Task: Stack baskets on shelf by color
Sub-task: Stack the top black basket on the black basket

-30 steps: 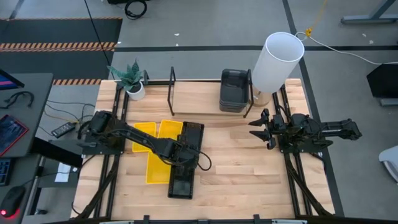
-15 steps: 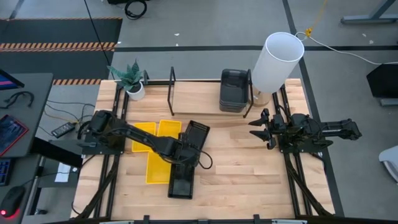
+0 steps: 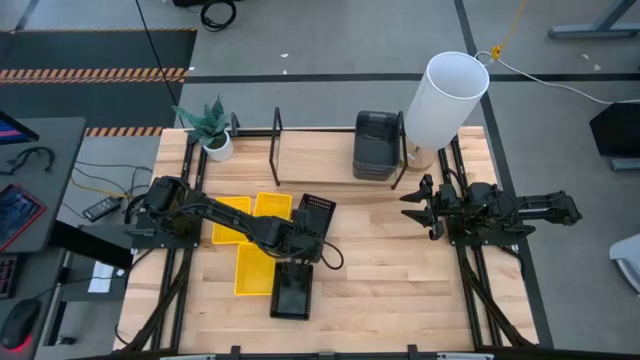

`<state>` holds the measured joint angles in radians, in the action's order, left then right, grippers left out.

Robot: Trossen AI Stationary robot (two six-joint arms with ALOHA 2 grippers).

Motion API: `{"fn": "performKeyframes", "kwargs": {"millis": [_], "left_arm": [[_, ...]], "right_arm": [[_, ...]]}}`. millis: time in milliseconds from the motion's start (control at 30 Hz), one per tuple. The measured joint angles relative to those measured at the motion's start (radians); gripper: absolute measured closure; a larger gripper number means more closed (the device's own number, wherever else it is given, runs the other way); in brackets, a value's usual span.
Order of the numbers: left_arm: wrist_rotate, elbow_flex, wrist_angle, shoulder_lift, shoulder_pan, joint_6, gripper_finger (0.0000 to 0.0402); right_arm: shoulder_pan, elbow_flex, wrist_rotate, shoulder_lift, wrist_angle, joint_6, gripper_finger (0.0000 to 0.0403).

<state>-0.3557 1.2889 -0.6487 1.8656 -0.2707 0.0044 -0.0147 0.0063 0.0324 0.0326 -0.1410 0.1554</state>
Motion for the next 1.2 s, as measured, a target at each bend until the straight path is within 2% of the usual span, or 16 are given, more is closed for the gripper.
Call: {"fn": "performKeyframes", "kwargs": {"millis": [200, 433, 567, 733, 833, 1067, 1200], "left_arm": [[0.001, -0.053, 0.046, 0.000, -0.001, -0.024, 0.0283], [-0.007, -0.055, 0.048, 0.000, -0.001, -0.026, 0.0290], [-0.007, -0.055, 0.048, 0.000, -0.001, -0.027, 0.0318], [0.006, -0.055, 0.048, 0.000, -0.002, -0.035, 0.0382], [0.009, -0.053, 0.048, 0.000, -0.002, -0.067, 0.0387], [-0.015, 0.046, 0.004, -0.009, -0.024, -0.072, 0.0387], [-0.058, 0.158, -0.107, -0.018, -0.050, -0.084, 0.0387]], "right_arm": [[0.000, 0.000, 0.000, 0.000, 0.000, 0.000, 0.0206], [0.000, 0.000, 0.000, 0.000, 0.000, 0.000, 0.0206], [0.000, 0.000, 0.000, 0.000, 0.000, 0.000, 0.0206], [0.000, 0.000, 0.000, 0.000, 0.000, 0.000, 0.0206], [0.000, 0.000, 0.000, 0.000, 0.000, 0.000, 0.0206], [0.000, 0.000, 0.000, 0.000, 0.000, 0.000, 0.0206], [0.000, 0.000, 0.000, 0.000, 0.000, 0.000, 0.0206]]}}
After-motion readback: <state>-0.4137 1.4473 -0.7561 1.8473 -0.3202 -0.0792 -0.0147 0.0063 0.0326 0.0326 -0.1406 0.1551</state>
